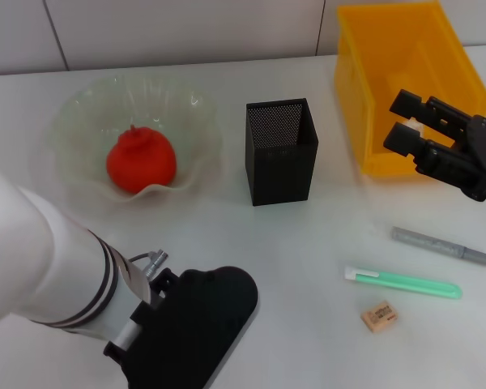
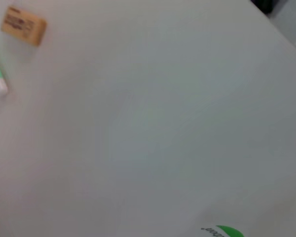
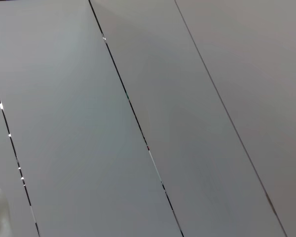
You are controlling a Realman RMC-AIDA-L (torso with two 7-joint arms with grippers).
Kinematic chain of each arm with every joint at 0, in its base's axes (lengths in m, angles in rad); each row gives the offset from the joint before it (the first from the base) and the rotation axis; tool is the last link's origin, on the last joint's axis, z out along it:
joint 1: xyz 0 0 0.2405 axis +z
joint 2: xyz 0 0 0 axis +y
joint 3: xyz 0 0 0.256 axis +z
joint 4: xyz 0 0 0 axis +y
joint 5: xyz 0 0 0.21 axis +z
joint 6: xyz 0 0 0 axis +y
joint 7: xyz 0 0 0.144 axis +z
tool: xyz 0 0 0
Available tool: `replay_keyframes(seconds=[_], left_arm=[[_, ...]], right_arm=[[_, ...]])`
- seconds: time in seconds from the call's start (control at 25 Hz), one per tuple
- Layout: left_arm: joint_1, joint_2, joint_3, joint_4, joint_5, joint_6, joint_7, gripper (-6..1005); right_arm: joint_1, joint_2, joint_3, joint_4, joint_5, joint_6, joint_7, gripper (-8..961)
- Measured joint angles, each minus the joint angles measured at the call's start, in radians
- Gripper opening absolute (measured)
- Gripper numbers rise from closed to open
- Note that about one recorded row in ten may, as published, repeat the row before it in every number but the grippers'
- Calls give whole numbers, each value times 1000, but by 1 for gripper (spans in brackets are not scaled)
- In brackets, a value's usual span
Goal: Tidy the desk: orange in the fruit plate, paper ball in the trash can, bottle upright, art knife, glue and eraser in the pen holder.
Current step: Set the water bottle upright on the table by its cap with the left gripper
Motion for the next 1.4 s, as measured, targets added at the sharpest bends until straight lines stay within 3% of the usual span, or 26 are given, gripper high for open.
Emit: replay_keyframes(seconds=[0.12,0.2,0.36,0.68,0.84,0.88,1.32,1.4], left_arm=[[0,0,0,0,0,0,0,446],[-2,0,-61,28,-88,12,-1,446],[-2,0,-61,28,-88,12,-1,447],[-42,3,-200,35,-234,61,10,449],[-48,4,-222,35,-257,70,11,450],[-62,5,-275,34,-311,91,21,450],[-79,7,-392,27,-401,126,47,453],[-83,8,-445,26,-429,137,61,454]], right_arm=[[0,0,0,0,0,0,0,775],[0,0,0,0,0,-1,0,775],[0,0,0,0,0,-3,0,776],[0,0,0,0,0,-4,0,775],[0,0,0,0,0,-4,0,775],[0,0,0,-1,0,-4,0,775],[3,-2,0,-2,0,-1,0,776],[3,-2,0,-2,0,-1,0,776]])
